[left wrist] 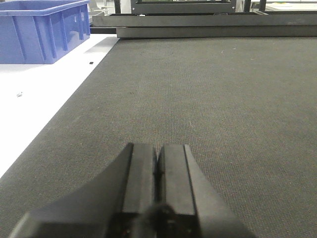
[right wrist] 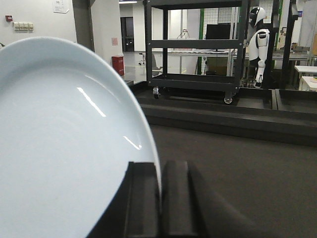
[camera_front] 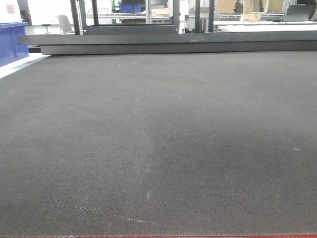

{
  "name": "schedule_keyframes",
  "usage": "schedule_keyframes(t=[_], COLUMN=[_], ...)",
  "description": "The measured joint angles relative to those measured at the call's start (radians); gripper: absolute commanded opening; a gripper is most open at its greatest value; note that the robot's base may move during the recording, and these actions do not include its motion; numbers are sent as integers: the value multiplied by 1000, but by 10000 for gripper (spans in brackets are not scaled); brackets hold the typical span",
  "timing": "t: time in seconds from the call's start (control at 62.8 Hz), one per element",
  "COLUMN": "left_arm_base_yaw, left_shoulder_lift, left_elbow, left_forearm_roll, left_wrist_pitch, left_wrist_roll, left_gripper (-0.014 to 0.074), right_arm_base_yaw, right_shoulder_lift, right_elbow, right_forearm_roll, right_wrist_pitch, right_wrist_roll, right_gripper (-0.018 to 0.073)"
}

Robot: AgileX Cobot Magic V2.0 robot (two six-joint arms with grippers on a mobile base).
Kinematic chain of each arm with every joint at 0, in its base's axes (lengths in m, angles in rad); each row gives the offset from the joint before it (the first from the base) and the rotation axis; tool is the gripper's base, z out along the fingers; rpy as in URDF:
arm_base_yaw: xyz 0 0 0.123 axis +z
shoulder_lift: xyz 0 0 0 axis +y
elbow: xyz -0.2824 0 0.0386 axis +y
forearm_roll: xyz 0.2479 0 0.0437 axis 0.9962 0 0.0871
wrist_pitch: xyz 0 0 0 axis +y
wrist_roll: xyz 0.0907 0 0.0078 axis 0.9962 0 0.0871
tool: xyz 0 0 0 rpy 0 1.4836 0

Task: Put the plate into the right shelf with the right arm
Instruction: 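Drive away from the table holding the plate in the right gripper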

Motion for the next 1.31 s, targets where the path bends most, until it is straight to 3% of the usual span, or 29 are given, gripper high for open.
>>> schedule_keyframes(t=[1.306], left_arm_base_yaw=[0], left_shoulder_lift=[0], left_elbow=[0], left_forearm_roll=[0], left_wrist_pitch=[0], left_wrist_roll=[0], left_gripper=[-47], right_arm_base_yaw=[0], right_shoulder_lift=[0], right_elbow=[0], right_forearm_roll=[0], right_wrist_pitch=[0], right_wrist_roll=[0], right_gripper=[55])
